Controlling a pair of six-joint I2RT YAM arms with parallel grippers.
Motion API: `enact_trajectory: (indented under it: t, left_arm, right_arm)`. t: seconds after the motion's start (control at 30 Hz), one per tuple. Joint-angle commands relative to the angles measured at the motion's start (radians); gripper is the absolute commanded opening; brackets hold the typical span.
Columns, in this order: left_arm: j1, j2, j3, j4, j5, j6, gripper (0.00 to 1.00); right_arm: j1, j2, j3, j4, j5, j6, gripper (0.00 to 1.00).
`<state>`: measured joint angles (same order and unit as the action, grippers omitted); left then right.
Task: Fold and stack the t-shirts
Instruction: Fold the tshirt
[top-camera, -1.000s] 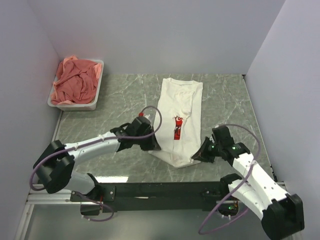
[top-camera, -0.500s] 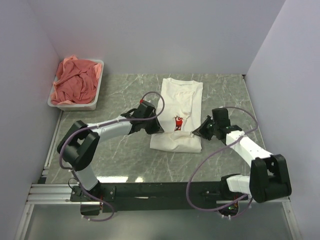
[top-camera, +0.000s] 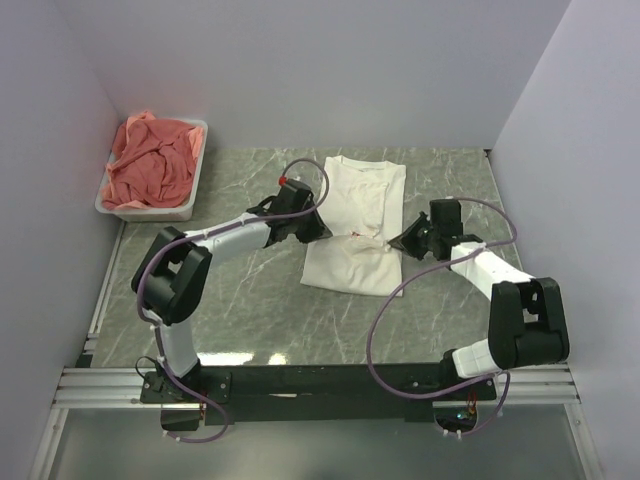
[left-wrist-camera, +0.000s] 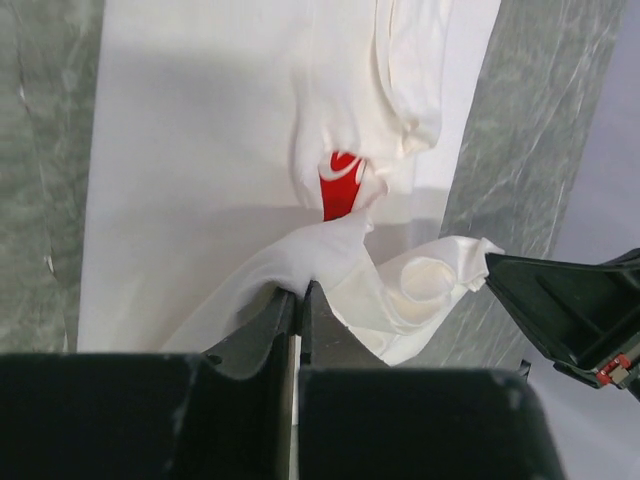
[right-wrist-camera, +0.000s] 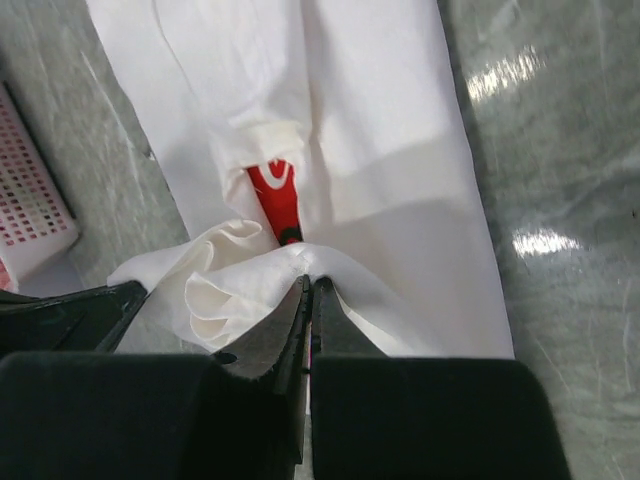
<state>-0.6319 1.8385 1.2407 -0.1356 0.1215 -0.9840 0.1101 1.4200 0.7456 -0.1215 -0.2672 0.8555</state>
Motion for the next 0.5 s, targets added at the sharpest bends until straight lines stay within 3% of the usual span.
enact_trajectory:
  t: [0.0, 0.47]
  left_arm:
    - [0.018, 0.019, 0.062, 0.022, -0.017, 0.01, 0.01]
    - [0.083, 0.096, 0.127, 0.045, 0.023, 0.022, 0.01]
  right_arm:
    - [-0.023, 0.023, 0.066, 0.057, -0.006, 0.004, 0.0]
    - [-0.095, 0.135, 0.101, 0.109, -0.07, 0.002, 0.0]
